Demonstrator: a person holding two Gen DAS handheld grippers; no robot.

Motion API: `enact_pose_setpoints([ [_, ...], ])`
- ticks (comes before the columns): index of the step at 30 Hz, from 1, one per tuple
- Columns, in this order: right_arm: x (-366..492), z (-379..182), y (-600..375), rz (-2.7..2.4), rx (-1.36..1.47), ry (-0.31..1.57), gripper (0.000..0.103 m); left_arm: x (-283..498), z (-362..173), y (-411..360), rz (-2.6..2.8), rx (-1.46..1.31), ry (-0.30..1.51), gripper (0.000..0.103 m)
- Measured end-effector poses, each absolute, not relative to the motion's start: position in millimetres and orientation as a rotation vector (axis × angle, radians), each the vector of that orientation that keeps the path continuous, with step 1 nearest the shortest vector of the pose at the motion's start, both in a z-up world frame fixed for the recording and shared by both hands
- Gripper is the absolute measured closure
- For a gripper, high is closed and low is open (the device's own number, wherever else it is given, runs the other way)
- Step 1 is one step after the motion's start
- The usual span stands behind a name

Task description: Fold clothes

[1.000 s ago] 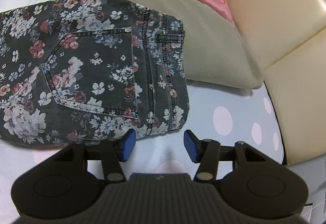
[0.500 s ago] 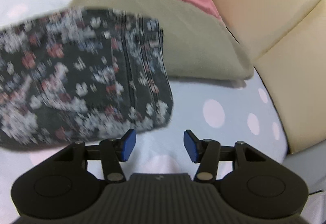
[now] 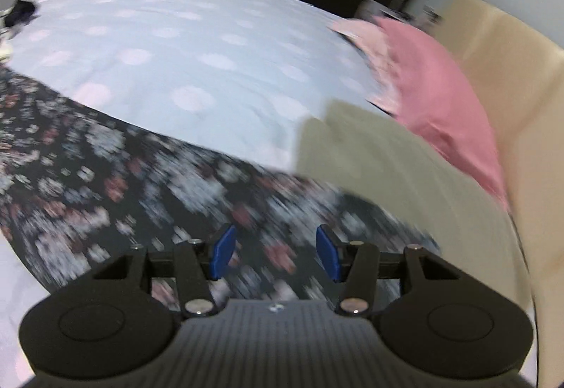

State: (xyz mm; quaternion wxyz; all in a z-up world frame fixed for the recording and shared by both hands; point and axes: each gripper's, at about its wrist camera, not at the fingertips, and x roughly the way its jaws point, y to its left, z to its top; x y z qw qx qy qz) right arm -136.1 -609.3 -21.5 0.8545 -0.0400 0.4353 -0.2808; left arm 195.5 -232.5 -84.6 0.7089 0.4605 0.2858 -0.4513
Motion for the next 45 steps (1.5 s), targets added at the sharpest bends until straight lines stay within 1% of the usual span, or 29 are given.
enact_pose_setpoints([
  [3,-94.3,-32.7,-604.3,-0.461,-0.135,0.931,0.050,202.4,-89.0,-239.3,-1.000,0.976,0.667,0.079],
  [4,-80.4,-37.2,-601.5,-0.419,-0.154,0.941,0.052,204.0,-91.1,-240.7,-1.003,0.973,0.671,0.079],
  [5,-68.9,-41.3,-598.7,-0.382,-0.172,0.948,0.056,204.9,-93.7,-242.1,-1.004,0.975,0.672,0.079],
  [7,-48.3,-49.6,-593.2,-0.316,-0.206,0.963,0.061,206.4,-98.5,-244.1,-1.008,0.982,0.674,0.078],
  [14,0.3,-74.4,-594.5,-0.186,-0.272,1.026,0.066,212.4,-112.2,-247.5,-1.015,0.997,0.696,0.078],
  [19,22.5,-96.1,-593.5,-0.111,-0.297,1.072,0.066,214.8,-119.5,-248.4,-1.016,1.002,0.713,0.077],
  [21,28.2,-103.4,-593.2,-0.090,-0.292,1.089,0.078,214.4,-123.4,-248.2,-1.016,1.010,0.714,0.077],
  [22,29.8,-105.9,-592.9,-0.082,-0.288,1.098,0.092,214.2,-124.5,-247.7,-1.015,1.010,0.711,0.077],
  [23,30.3,-107.5,-592.4,-0.075,-0.283,1.108,0.098,214.8,-124.9,-247.3,-1.013,1.005,0.712,0.077],
  [25,28.7,-107.4,-590.0,-0.070,-0.283,1.106,0.101,216.8,-125.6,-246.8,-1.008,0.993,0.721,0.077],
  [28,24.3,-96.0,-594.1,-0.116,-0.259,1.043,0.102,219.1,-125.7,-247.6,-1.004,0.983,0.733,0.077],
  [32,31.1,-85.1,-602.2,-0.302,-0.255,0.948,0.102,218.8,-125.3,-247.0,-0.988,0.994,0.733,0.077],
  [36,39.9,-98.7,-595.5,-0.324,-0.281,0.993,0.100,218.5,-124.9,-246.4,-0.972,1.005,0.732,0.077],
  [38,36.9,-100.0,-593.6,-0.347,-0.283,0.990,0.093,218.3,-124.8,-246.1,-0.964,1.010,0.732,0.077],
  [40,28.8,-94.5,-593.4,-0.364,-0.259,0.974,0.091,218.2,-123.5,-244.6,-0.954,1.016,0.732,0.077],
  [41,22.6,-89.9,-593.8,-0.374,-0.247,0.967,0.085,218.1,-122.9,-243.9,-0.950,1.019,0.732,0.077],
  [45,-6.7,-72.6,-593.1,-0.416,-0.210,0.953,0.081,213.8,-119.5,-244.0,-0.937,1.043,0.718,0.077],
])
